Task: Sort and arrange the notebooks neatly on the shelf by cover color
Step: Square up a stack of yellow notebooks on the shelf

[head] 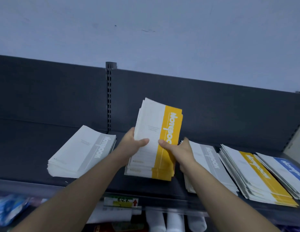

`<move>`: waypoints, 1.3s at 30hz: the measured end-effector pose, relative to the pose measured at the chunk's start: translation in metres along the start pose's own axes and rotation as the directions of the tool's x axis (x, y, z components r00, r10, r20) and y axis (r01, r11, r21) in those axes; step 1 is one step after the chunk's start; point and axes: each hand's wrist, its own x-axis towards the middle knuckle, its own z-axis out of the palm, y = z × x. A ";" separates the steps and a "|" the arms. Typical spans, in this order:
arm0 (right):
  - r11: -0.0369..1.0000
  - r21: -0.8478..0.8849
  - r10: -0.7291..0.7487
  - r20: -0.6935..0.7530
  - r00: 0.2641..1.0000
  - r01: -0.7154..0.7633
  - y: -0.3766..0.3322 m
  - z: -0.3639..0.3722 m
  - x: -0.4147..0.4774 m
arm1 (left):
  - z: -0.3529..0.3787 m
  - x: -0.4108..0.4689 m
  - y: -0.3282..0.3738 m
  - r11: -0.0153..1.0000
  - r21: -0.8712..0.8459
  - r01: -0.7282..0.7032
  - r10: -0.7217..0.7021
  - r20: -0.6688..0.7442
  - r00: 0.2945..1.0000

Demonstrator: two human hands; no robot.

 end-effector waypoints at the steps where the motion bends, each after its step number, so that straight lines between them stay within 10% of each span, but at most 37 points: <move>1: 0.999 0.014 -0.052 -0.002 0.999 0.052 -0.003 -0.001 0.000 | -0.002 0.000 0.000 0.999 -0.001 -0.048 0.048 0.005 0.999; 14: 0.901 -0.146 -0.418 -0.031 0.908 0.409 -0.020 0.010 -0.019 | -0.013 0.002 -0.011 0.974 -0.066 -0.216 0.224 0.164 0.961; 17: 0.580 -0.546 -0.748 -0.063 0.661 0.604 -0.060 0.015 -0.031 | -0.013 0.002 -0.010 0.971 -0.049 -0.236 0.240 0.144 0.960; 19: 0.219 -0.725 -0.818 0.229 0.528 0.653 -0.080 0.025 -0.036 | -0.013 0.004 -0.010 0.966 -0.026 -0.256 0.257 0.165 0.952; 23: -0.019 -0.775 -0.526 0.545 0.653 0.632 -0.087 0.041 -0.036 | -0.013 0.009 -0.012 0.955 0.036 -0.294 0.285 0.161 0.945; 26: -0.065 -0.751 -0.572 0.567 0.593 0.657 -0.088 0.045 -0.040 | -0.014 0.012 -0.015 0.957 0.072 -0.281 0.270 0.138 0.953; 32: 0.020 -0.702 -0.586 0.569 0.578 0.711 -0.089 0.047 -0.038 | -0.008 0.015 -0.009 0.947 0.082 -0.310 0.299 0.126 0.946; 35: 0.282 -0.658 -0.841 0.180 0.510 0.698 -0.081 0.036 -0.034 | -0.015 0.014 -0.014 0.969 -0.046 -0.244 0.248 0.140 0.959; 37: 0.665 -0.431 -0.719 -0.148 0.679 0.610 -0.069 0.022 -0.027 | -0.018 0.014 -0.016 0.972 -0.088 -0.218 0.229 0.150 0.962; 39: 0.937 -0.053 -0.348 -0.130 0.929 0.344 -0.052 0.017 -0.018 | -0.017 0.014 -0.017 0.974 -0.105 -0.199 0.216 0.184 0.959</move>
